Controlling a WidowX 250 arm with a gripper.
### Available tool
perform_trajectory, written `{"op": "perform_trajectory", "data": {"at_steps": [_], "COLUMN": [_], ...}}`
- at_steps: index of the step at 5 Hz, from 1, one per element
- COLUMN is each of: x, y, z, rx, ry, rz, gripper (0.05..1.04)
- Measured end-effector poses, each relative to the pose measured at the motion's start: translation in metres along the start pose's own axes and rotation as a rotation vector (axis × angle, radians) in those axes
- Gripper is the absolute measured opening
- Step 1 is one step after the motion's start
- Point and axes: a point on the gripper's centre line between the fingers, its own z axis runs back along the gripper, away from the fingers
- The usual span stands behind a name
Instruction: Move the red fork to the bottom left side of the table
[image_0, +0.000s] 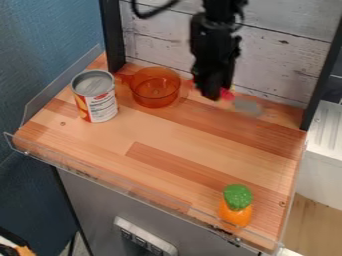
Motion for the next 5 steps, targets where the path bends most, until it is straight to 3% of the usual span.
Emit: {"op": "perform_trajectory", "data": {"at_steps": [2,4,5], "x": [0.045,0.086,0.087], "y": [0.047,0.097,0.11], "z": [0.023,0.011,0.004], "rx": [-0.033,-0.02,-0.015], "ry": [-0.028,0.018,-0.002], "rz": [0.006,0.049,0.03], "gripper": [0.345,0.345,0.345]}}
